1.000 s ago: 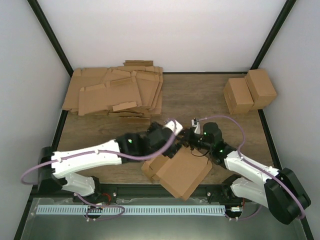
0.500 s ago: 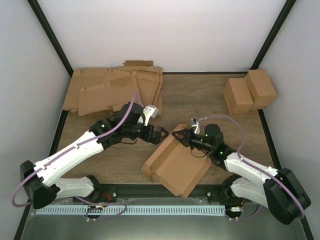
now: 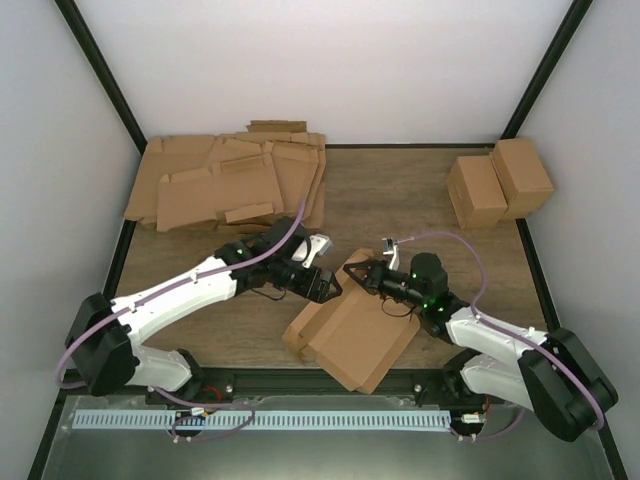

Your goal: Fold the paper box

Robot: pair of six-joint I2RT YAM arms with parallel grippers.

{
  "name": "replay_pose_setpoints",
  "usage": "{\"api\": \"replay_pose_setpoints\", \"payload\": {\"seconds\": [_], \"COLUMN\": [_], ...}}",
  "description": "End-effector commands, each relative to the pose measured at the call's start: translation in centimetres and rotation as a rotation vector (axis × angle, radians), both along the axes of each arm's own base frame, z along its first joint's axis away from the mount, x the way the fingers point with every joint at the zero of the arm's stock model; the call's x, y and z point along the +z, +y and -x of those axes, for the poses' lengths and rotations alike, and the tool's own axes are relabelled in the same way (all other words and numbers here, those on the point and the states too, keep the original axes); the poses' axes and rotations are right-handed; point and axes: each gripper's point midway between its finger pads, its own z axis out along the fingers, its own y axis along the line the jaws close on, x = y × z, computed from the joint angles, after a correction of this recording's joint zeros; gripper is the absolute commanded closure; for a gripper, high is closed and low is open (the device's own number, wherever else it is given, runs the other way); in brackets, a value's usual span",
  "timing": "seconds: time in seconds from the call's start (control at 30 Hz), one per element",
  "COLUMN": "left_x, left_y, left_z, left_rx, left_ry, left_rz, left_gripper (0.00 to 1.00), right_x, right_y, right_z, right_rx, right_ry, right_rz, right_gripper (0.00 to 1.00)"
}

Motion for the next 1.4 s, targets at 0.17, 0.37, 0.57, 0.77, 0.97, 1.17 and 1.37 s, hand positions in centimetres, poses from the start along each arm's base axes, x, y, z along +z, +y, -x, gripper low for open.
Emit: {"api": "replay_pose_setpoints", "payload": {"seconds": [0.17, 0.37, 0.57, 0.77, 0.97, 1.17, 1.37], "left_x": [-1.2, -2.3, -4.0, -3.4, -3.5, -2.9, -1.8], "left_y": [-0.7, -0.8, -0.8, -1.4, -1.6, -2.0, -1.4], "left_z": [0.5, 1.0, 0.9, 0.8, 1.0, 1.3, 0.7], "left_rx": [-0.058, -0.075, -0.065, -0.069, -0.071, -0.078, -0.023], "left_ry": [0.018, 0.040, 0.033, 0.003, -0.006, -0.008, -0.034], "left_rz": [-0.002, -0.035, -0.122, -0.122, -0.137, -0.114, -0.102], "left_gripper": [0.30, 0.38, 0.44, 0.44, 0.44, 0.39, 0.29], "right_x": [-1.0, -2.0, -3.3, -4.2, -5.0, -5.8, -5.8], "right_y": [0.1, -0.2, -0.6, -1.0, -1.3, -1.7, -2.0], "right_z": [0.0, 0.0, 0.3, 0.7, 1.1, 1.4, 1.4], "right_rx": [0.016, 0.001, -0.004, -0.008, -0.007, -0.010, -0.017], "right_ry": [-0.024, -0.016, -0.005, -0.009, -0.008, -0.005, -0.020], "right_rz": [0.024, 0.052, 0.073, 0.093, 0.112, 0.139, 0.165], "right_gripper": [0.99, 0.99, 0.99, 0.99, 0.98, 0.94, 0.94]}}
